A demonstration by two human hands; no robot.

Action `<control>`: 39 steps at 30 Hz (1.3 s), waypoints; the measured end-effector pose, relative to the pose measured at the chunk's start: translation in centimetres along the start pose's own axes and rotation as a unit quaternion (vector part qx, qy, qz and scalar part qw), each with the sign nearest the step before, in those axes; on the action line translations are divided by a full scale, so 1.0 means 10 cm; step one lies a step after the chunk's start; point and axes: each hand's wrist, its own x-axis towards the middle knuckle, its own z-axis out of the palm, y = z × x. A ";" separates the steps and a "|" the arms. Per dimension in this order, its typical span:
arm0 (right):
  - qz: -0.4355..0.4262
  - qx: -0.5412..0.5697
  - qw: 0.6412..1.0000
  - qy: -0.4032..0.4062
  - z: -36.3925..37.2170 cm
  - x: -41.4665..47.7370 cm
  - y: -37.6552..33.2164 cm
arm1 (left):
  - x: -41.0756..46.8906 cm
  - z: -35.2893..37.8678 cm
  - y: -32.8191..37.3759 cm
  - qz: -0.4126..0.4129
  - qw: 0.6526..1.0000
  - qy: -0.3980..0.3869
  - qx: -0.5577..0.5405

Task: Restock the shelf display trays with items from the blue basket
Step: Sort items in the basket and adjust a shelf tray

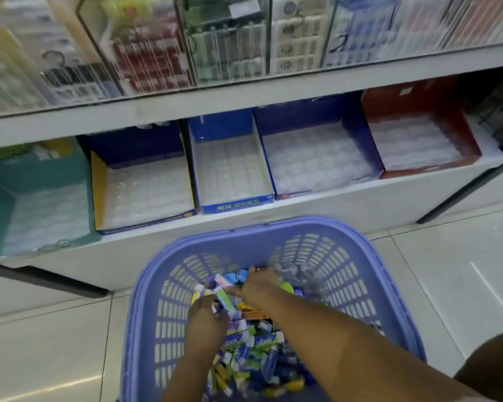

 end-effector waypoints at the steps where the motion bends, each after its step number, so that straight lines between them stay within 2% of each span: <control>1: 0.003 0.024 1.000 -0.009 0.02 0.03 -0.02 | 0.02 0.03 -0.04 -0.008 1.000 -0.013 -0.012; 3: -0.003 0.140 0.990 -0.006 0.09 0.07 0.03 | 0.08 0.08 -0.06 -0.027 0.998 -0.050 -0.037; 5: -0.008 0.280 0.960 -0.008 0.13 0.05 0.18 | 0.13 0.09 -0.01 -0.024 0.996 -0.058 -0.056; 7: -0.021 0.339 0.941 -0.014 0.14 0.03 0.27 | 0.13 0.07 0.08 -0.023 0.996 -0.039 -0.083; 10: -0.071 0.380 0.921 -0.038 0.10 -0.09 0.08 | 0.14 -0.01 0.18 0.009 0.988 0.131 -0.084; 12: -0.093 0.364 0.927 -0.020 0.17 -0.23 -0.10 | 0.23 -0.06 0.27 0.090 0.972 0.203 -0.080; 13: -0.110 0.359 0.926 -0.028 0.24 -0.33 -0.17 | 0.30 -0.07 0.34 0.134 0.969 0.191 -0.076; 14: -0.131 0.346 0.928 -0.040 0.32 -0.44 -0.24 | 0.39 -0.06 0.42 0.174 0.971 0.145 -0.071; 17: -0.238 0.216 0.947 -0.028 0.55 -0.85 -0.35 | 0.63 0.17 0.65 0.225 0.969 -0.102 0.001; 18: -0.291 0.174 0.940 -0.042 0.57 -0.97 -0.35 | 0.67 0.27 0.69 0.231 0.958 -0.164 0.045; 20: -0.351 0.192 0.905 -0.145 0.47 -1.14 -0.20 | 0.72 0.44 0.71 0.228 0.939 -0.231 0.110; 21: -0.331 0.232 0.890 -0.210 0.38 -1.18 -0.08 | 0.74 0.51 0.69 0.225 0.935 -0.244 0.124; 22: -0.286 0.276 0.886 -0.237 0.29 -1.20 0.06 | 0.76 0.57 0.67 0.228 0.933 -0.246 0.134; 23: -0.219 0.331 0.894 -0.207 0.23 -1.16 0.22 | 0.78 0.61 0.67 0.238 0.931 -0.237 0.143; 24: -0.129 0.372 0.908 -0.142 0.19 -1.08 0.39 | 0.79 0.65 0.67 0.251 0.929 -0.229 0.149; 26: 0.024 0.310 0.951 -0.008 0.20 -0.93 0.72 | 0.77 0.71 0.69 0.273 0.924 -0.217 0.157; 27: 0.055 0.250 0.967 0.007 0.23 -0.87 0.84 | 0.74 0.74 0.71 0.283 0.920 -0.212 0.168; 30: 0.108 0.148 0.980 -0.075 0.44 -0.76 0.99 | 0.67 0.86 0.76 0.289 0.914 -0.205 0.199; 35: 0.126 0.219 0.968 0.002 0.76 -0.59 1.02 | 0.50 1.09 0.96 0.236 0.917 -0.196 0.256; 38: 0.074 0.168 0.983 -0.007 0.83 -0.53 1.00 | 0.40 1.12 0.95 0.233 0.909 -0.205 0.278; 39: 0.083 0.195 0.977 -0.003 0.85 -0.51 1.00 | 0.40 1.10 0.93 0.232 0.904 -0.213 0.288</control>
